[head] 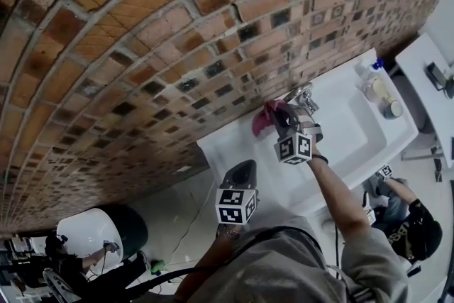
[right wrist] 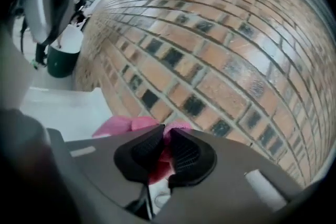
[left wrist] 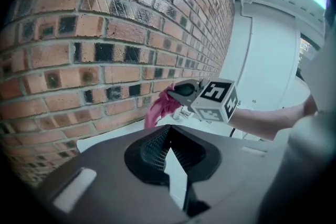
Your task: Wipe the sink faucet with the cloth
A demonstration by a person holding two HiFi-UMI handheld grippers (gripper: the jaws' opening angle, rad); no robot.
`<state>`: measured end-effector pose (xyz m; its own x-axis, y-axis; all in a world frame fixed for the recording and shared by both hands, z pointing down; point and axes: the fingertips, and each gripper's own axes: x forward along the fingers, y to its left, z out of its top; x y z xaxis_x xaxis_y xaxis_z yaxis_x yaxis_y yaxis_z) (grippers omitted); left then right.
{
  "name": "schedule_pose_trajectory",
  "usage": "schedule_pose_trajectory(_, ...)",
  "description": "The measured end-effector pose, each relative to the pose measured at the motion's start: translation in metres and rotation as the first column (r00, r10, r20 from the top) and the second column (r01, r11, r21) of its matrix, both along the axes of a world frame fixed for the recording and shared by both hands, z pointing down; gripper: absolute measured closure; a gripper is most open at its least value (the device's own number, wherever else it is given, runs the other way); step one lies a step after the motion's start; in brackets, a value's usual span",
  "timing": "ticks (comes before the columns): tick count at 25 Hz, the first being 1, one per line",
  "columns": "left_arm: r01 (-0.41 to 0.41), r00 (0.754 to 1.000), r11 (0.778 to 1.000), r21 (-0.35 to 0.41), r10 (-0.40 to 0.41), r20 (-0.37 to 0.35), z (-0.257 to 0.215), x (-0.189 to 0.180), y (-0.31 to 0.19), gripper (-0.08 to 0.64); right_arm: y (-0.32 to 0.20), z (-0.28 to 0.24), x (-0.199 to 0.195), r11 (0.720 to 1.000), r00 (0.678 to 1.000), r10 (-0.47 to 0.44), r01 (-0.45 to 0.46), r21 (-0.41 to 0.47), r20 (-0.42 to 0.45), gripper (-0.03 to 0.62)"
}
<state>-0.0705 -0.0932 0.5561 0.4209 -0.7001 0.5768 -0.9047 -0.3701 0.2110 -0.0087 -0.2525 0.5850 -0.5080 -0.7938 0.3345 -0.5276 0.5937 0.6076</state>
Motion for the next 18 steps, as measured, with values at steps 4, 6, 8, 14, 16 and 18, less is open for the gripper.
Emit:
schedule_pose_trajectory(4, 0.042, 0.999, 0.999, 0.002, -0.042, 0.004, 0.000, -0.018, 0.000, 0.540, -0.013, -0.037, 0.026, 0.993, 0.988, 0.112, -0.116, 0.033, 0.110, 0.557)
schedule_pose_trajectory(6, 0.068, 0.998, 0.998, -0.001, -0.068, 0.003, 0.001, -0.027, -0.002, 0.540, -0.022, -0.051, 0.039, 0.985, 0.980, 0.150, -0.159, 0.063, 0.129, 0.557)
schedule_pose_trajectory(8, 0.083, 0.997, 0.997, -0.005, -0.083, 0.000, 0.002, -0.031, -0.002, 0.540, -0.031, -0.059, 0.051, 0.979, 0.974, 0.177, -0.189, 0.079, 0.142, 0.557)
schedule_pose_trajectory(14, 0.081, 0.997, 0.997, 0.000, -0.081, -0.007, 0.000, -0.026, 0.003, 0.540, -0.049, -0.067, 0.088, 0.952, 0.945, 0.268, -0.290, 0.098, 0.188, 0.558)
schedule_pose_trajectory(16, 0.093, 0.996, 0.996, 0.001, -0.093, -0.006, 0.000, -0.028, 0.005, 0.540, -0.054, -0.066, 0.102, 0.934, 0.919, 0.321, -0.346, 0.083, 0.229, 0.558)
schedule_pose_trajectory(18, 0.113, 0.994, 0.994, 0.004, -0.113, -0.004, -0.001, -0.033, 0.006, 0.540, -0.060, -0.064, 0.116, 0.914, 0.890, 0.367, -0.399, 0.074, 0.272, 0.560)
